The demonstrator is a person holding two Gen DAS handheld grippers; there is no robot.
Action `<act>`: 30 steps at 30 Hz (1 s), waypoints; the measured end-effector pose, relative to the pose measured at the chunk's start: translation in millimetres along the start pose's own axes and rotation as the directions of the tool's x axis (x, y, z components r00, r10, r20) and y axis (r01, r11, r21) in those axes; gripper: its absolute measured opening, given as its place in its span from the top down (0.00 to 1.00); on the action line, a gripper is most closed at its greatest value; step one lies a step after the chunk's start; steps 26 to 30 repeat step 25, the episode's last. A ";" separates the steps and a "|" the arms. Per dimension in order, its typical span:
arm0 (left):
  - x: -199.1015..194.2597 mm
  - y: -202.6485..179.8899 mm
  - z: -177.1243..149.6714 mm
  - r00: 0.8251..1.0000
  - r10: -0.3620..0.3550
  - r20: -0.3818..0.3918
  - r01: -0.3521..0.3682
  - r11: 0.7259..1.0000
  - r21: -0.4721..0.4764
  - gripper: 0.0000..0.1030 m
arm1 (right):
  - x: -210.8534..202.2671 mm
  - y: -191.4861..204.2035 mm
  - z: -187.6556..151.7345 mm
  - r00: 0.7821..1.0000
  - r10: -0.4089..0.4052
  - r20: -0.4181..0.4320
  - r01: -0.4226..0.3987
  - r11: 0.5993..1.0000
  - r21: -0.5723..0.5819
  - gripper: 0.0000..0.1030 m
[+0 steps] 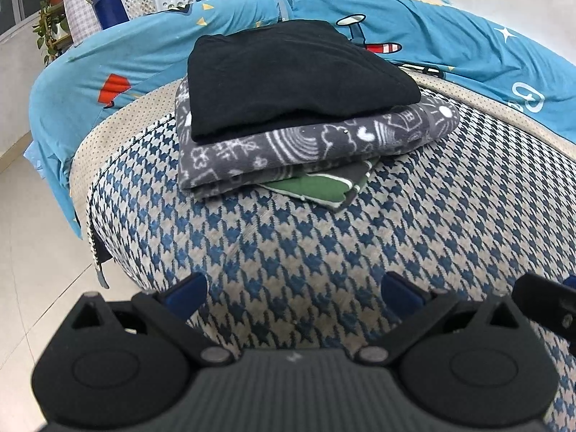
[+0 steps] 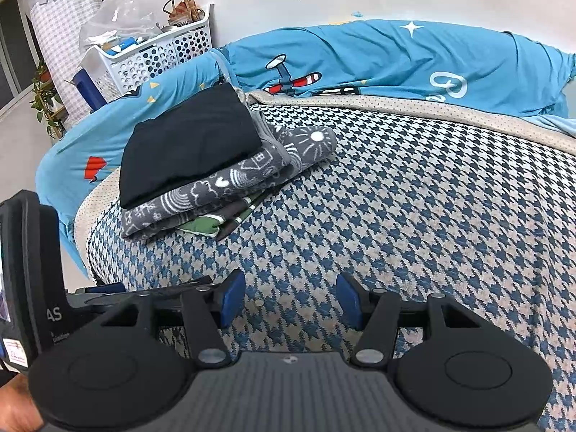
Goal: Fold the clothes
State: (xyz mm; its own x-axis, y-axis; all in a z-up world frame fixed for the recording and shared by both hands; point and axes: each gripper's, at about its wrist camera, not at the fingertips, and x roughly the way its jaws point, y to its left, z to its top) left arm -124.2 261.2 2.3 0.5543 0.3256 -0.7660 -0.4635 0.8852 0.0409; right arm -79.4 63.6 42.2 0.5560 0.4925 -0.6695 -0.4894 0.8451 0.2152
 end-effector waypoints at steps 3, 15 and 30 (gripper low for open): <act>0.6 -0.3 -0.4 1.000 0.000 -0.004 0.000 1.000 0.001 0.00 | 0.9 0.0 -0.4 1.000 0.001 -0.003 -0.001 1.000 -0.001 0.46; 2.8 -1.5 -2.1 1.000 -0.009 -0.018 0.009 1.000 0.008 0.00 | 3.2 -1.9 -1.8 1.000 -0.001 -0.011 0.001 1.000 0.000 0.46; 4.0 -7.1 -3.4 1.000 -0.018 -0.024 0.019 1.000 0.020 0.00 | 2.6 -3.6 -2.5 1.000 -0.009 -0.016 0.009 1.000 -0.002 0.46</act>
